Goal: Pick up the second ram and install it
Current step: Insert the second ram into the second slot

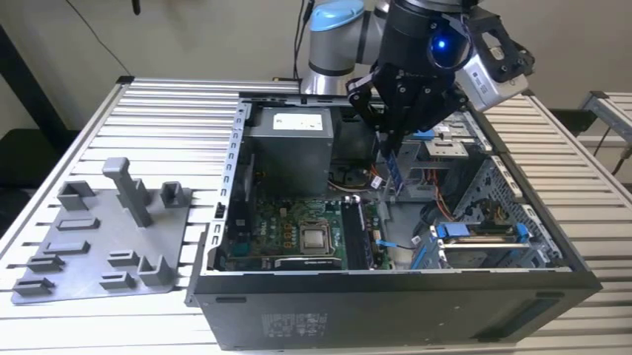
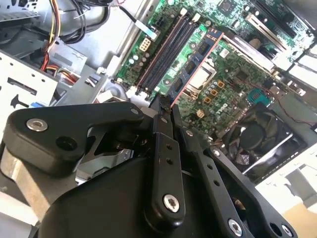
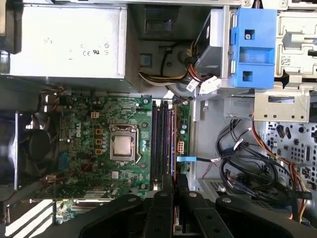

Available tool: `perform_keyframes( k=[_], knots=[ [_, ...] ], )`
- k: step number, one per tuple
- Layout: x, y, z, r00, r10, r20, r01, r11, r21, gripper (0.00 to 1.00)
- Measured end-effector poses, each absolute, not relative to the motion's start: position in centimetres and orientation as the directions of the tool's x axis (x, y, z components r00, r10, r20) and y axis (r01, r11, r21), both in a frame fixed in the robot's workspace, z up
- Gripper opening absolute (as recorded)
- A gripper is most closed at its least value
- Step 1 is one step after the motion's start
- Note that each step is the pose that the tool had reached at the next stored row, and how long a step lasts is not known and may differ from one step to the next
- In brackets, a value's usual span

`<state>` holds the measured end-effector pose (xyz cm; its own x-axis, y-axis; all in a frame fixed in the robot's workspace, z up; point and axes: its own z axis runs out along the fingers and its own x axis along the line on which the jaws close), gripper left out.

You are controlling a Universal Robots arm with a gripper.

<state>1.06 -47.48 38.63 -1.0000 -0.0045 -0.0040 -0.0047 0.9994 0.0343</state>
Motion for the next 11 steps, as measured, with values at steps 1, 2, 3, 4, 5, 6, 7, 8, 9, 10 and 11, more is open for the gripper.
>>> perform_keyframes(
  k=[1, 2, 3, 4, 5, 6, 7, 8, 9, 10, 11],
  knots=[
    [1.06, -47.42, 38.57, -1.000, -0.002, -0.004, -0.002, 0.999, 0.034, 0.14],
    [1.06, -47.38, 38.51, -1.000, 0.001, -0.003, 0.001, 0.999, 0.034, 0.14],
    [1.06, -47.32, 38.44, -1.000, 0.004, -0.003, 0.004, 0.999, 0.035, 0.14],
    [1.05, -47.28, 38.36, -1.000, 0.007, -0.003, 0.007, 0.999, 0.034, 0.14],
    [1.06, -47.23, 38.27, -1.000, 0.010, -0.003, 0.010, 0.999, 0.035, 0.14],
    [1.06, -47.18, 38.20, -1.000, 0.013, -0.003, 0.013, 0.999, 0.034, 0.14],
    [1.06, -47.14, 38.11, -1.000, 0.016, -0.003, 0.016, 0.999, 0.035, 0.14],
    [1.06, -47.10, 38.03, -1.000, 0.019, -0.003, 0.019, 0.999, 0.035, 0.14],
    [1.05, -47.05, 37.96, -1.000, 0.022, -0.003, 0.022, 0.999, 0.035, 0.14],
    [1.06, -47.02, 37.88, -1.000, 0.025, -0.003, 0.025, 0.999, 0.035, 0.14],
    [1.06, -47.00, 37.80, -1.000, 0.027, -0.003, 0.027, 0.999, 0.035, 0.14]
  ],
)
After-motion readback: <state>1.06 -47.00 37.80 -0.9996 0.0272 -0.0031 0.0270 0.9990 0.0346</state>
